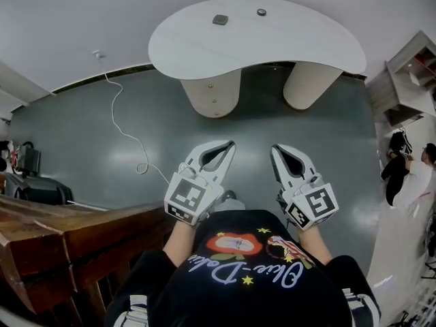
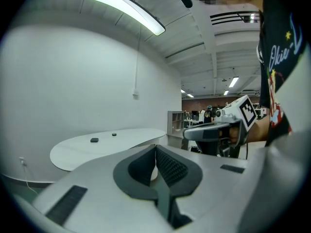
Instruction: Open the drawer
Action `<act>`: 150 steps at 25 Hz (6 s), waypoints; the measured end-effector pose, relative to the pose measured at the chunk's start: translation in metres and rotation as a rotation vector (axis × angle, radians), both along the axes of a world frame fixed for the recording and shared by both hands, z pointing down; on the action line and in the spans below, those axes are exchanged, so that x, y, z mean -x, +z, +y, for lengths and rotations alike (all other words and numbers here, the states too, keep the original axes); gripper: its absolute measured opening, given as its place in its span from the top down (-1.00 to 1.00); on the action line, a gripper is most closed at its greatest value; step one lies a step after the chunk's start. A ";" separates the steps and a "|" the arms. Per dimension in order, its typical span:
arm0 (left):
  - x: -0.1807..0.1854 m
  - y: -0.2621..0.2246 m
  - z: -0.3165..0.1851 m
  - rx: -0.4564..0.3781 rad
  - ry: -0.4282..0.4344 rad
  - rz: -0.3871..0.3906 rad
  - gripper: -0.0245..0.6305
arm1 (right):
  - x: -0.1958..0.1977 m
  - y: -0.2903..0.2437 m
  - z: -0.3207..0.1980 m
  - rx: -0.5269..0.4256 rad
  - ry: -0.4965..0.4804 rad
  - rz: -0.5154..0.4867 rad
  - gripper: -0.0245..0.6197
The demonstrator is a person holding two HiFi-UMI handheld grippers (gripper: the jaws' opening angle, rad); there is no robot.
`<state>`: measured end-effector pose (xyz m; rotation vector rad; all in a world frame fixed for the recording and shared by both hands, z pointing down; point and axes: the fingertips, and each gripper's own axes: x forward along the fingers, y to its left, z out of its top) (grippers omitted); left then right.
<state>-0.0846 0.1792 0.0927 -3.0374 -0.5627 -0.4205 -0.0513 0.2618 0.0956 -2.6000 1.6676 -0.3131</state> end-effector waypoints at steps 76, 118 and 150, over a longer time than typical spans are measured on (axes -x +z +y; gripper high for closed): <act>-0.209 0.167 -0.152 0.073 -0.639 -0.138 0.91 | -0.255 0.162 -0.181 0.170 -0.585 -0.084 0.92; -0.281 0.397 -0.266 0.122 -0.755 -0.251 0.56 | -0.235 0.274 -0.262 0.240 -0.537 -0.202 0.91; -0.306 0.426 -0.278 0.135 -0.766 -0.295 0.62 | -0.239 0.277 -0.256 0.269 -0.497 -0.173 0.91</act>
